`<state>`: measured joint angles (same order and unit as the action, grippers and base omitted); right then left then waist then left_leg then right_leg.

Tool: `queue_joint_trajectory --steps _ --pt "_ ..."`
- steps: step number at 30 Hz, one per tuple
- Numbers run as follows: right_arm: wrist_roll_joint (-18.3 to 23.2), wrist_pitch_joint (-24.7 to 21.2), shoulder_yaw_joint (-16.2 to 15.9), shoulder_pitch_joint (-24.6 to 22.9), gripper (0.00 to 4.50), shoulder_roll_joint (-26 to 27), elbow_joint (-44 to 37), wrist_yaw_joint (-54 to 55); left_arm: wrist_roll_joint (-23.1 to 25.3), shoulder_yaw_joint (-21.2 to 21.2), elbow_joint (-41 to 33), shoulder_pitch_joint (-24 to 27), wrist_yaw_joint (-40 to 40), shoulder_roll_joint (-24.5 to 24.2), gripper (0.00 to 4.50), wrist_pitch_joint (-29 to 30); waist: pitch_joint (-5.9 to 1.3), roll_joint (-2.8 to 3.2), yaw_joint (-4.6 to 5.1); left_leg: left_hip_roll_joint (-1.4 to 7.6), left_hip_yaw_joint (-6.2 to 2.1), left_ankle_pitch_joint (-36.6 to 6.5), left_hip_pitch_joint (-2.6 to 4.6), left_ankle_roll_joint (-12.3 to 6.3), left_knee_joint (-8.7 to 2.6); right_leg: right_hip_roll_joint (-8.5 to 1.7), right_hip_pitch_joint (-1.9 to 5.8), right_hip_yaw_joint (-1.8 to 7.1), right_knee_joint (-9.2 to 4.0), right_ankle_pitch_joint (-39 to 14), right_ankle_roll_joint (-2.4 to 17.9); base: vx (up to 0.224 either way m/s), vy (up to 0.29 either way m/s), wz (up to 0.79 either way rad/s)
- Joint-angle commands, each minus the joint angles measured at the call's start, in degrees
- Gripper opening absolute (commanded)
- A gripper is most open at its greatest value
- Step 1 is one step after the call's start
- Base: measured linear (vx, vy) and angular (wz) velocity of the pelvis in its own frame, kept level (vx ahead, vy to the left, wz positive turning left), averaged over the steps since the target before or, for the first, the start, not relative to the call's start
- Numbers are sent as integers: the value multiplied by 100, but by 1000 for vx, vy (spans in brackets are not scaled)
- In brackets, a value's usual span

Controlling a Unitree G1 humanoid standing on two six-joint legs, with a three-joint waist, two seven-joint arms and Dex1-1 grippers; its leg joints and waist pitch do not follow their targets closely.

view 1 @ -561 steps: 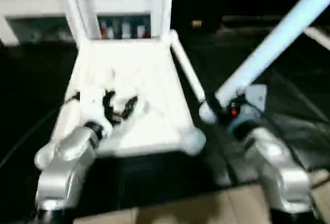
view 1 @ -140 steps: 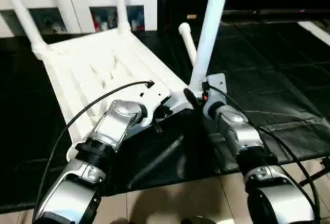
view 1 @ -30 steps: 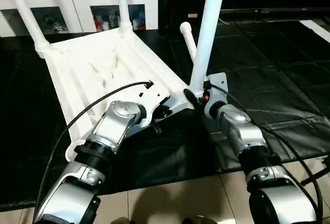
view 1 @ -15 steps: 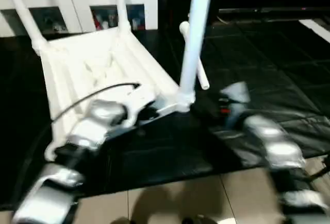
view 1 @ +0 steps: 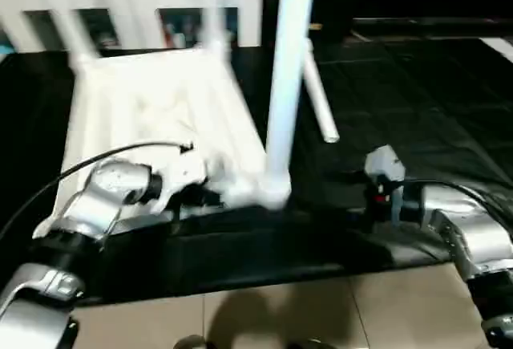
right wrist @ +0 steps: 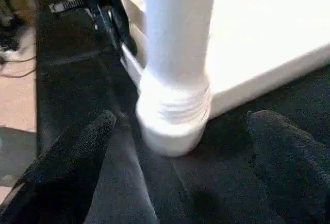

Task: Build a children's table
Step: Rotate leg to tighten

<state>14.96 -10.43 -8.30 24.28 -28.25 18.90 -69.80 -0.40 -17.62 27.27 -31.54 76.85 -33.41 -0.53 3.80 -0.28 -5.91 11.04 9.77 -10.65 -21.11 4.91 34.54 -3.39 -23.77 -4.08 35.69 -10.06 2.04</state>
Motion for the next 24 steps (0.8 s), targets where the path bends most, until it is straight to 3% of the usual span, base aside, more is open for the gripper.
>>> queue_joint_trajectory --steps 1,4,13,14,18,19,24 --pt "-98 80 -138 57 444 21 82 -176 -95 -222 -373 -10 328 44 0 -221 -445 47 7 241 -21 -942 82 -403 -365 -442 342 300 -424 -1089 1268 0 0 0" --pt "-111 70 -298 90 444 76 77 -324 -121 -302 -453 26 456 77 0 -236 -455 51 -39 244 -28 -908 80 -352 -370 -442 348 302 -403 -1019 1239 0 0 0" --pt "-154 91 -577 294 444 218 370 -695 -90 -432 -602 87 578 151 0 -338 -458 5 -21 224 -30 -855 41 -350 -364 -449 374 302 -408 -1115 1162 0 0 0" --pt "-143 76 -580 304 418 232 398 -721 -88 -440 -621 95 572 158 0 -342 -459 7 -19 227 -30 -833 45 -349 -360 -448 370 303 -405 -1121 1157 0 0 0" --pt "-123 25 -613 339 404 259 491 -826 -99 -459 -669 114 580 165 0 -342 -465 4 -21 228 -28 -796 46 -371 -359 -438 371 302 -394 -1041 1155 0 0 0" --pt "-122 28 -627 350 379 264 523 -860 -96 -465 -674 119 578 165 0 -352 -464 1 -21 222 -28 -792 37 -380 -355 -442 375 301 -394 -1031 1162 0 0 0" --pt "-150 78 -675 364 335 270 621 -949 -78 -472 -706 156 553 165 0 -360 -463 1 -23 219 -28 -789 38 -375 -355 -440 372 299 -404 -1125 1132 0 0 0"
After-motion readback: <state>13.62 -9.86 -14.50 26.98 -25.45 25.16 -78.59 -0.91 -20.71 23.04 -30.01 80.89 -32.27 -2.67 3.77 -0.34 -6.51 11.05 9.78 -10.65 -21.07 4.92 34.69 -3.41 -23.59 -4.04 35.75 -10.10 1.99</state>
